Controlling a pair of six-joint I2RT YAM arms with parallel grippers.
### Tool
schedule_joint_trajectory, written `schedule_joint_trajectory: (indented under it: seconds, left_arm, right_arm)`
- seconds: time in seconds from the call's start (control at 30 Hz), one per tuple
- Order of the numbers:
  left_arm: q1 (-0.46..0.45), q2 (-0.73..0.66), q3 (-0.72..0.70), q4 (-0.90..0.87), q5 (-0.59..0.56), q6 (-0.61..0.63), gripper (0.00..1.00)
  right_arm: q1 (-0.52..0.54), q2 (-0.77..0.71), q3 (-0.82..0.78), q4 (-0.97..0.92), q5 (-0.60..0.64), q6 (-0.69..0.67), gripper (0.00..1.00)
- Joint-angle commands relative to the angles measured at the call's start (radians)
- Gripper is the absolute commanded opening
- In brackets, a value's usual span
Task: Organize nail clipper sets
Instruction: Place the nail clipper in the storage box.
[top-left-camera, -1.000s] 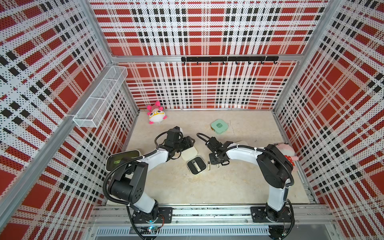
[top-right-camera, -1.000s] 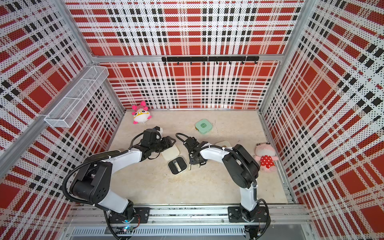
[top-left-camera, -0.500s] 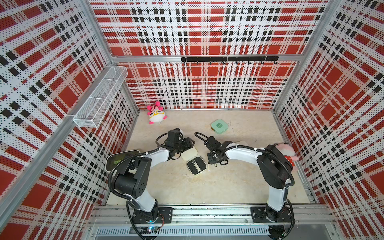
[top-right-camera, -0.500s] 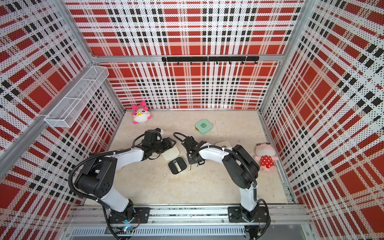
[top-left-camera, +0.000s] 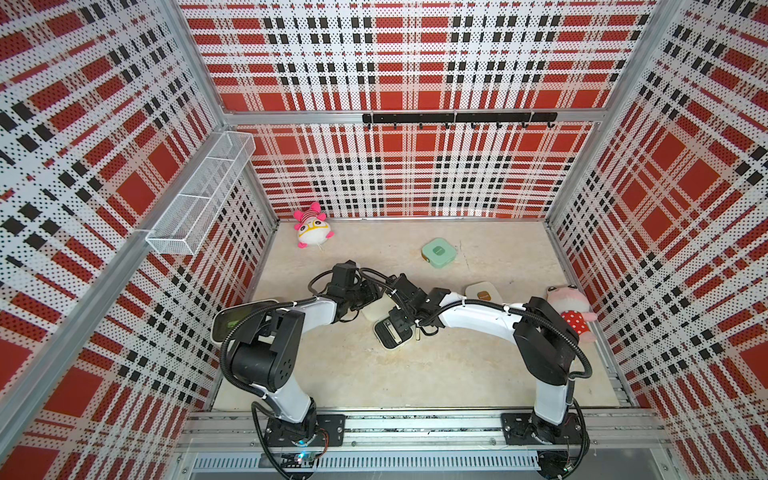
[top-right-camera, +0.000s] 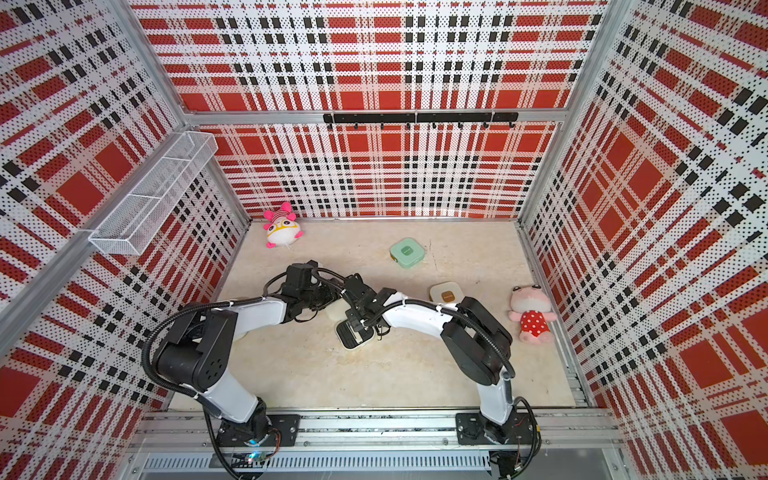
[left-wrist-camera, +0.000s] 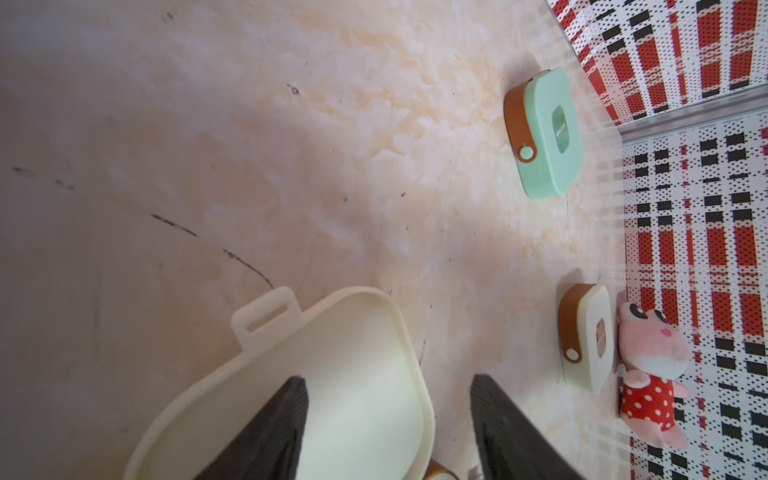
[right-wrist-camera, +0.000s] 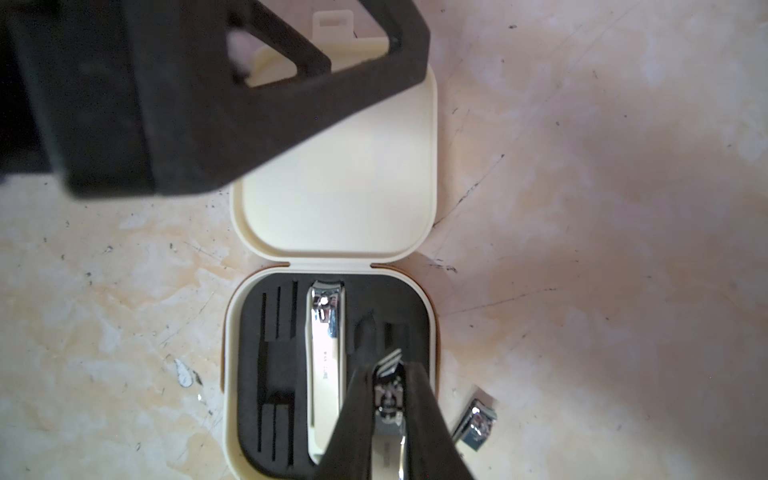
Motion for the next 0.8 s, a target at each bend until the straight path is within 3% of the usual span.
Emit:
schedule_joint_trajectory:
  seconds: [0.0, 0.77]
  left_arm:
    - [0.010, 0.007, -0.011, 0.028, 0.015, 0.002, 0.67]
    - [0.018, 0.007, -0.028, 0.032, 0.015, 0.007, 0.67]
  right_arm:
    - [0.007, 0.035, 0.017, 0.044, -0.029, -0.043, 0.13]
    - [0.016, 0.064, -0.050, 0.145, -0.046, -0.056, 0.13]
